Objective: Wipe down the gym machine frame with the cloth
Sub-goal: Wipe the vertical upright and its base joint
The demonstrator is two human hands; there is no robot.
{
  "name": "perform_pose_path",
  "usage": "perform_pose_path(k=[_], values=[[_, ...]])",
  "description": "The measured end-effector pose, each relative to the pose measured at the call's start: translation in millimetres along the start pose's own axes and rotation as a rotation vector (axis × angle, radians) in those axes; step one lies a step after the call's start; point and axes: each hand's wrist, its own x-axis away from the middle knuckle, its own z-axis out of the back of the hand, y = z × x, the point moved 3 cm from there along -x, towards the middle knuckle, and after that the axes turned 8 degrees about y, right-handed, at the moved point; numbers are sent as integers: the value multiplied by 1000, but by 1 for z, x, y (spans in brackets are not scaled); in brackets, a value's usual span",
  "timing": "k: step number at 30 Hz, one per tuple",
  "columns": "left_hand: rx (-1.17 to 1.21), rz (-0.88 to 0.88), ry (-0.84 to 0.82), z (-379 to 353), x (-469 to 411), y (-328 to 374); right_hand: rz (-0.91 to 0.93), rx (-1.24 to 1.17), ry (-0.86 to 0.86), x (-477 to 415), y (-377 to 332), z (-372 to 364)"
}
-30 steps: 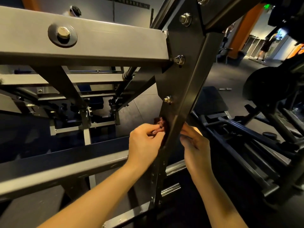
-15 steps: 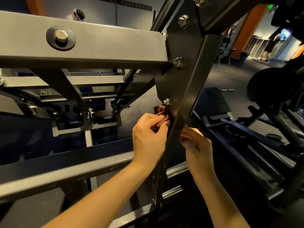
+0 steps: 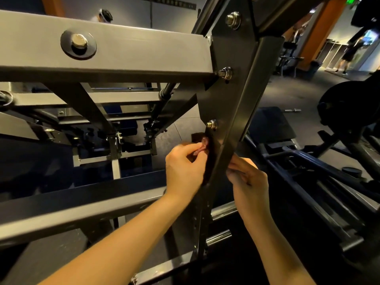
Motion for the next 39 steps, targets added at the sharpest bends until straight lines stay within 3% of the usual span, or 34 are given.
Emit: perform_pose_path(k=[2, 3, 8, 11, 15, 21, 26, 29, 31, 35, 39], values=[[-1, 205, -39, -2, -8, -16, 3, 3, 0, 1, -2, 0], [-1, 227, -47, -1, -5, -18, 1, 11, 5, 1, -3, 1], [60, 53, -150, 4, 56, -4, -3, 78, 40, 0, 4, 1], [51, -31, -191, -14, 58, 7, -107, 31, 43, -2, 9, 4], [170, 65, -230, -31, 50, 14, -212, -158, 7, -7, 3, 18], [92, 83, -144, 9, 44, -5, -203, -25, -114, -4, 18, 27], [-53, 4, -25, 42, 15, -7, -280, -56, -120, -1, 22, 23], [-113, 1, -164, 36, 0, -5, -287, -53, -70, -1, 20, 18], [-280, -16, -275, 21, 8, -7, -268, -106, -57, 1, 18, 19], [-486, -93, -230, 15, 22, -5, -234, -133, -78, 8, 26, 19], [-550, -121, -321, 23, 31, 0, -213, -60, -106, 21, 50, 17]])
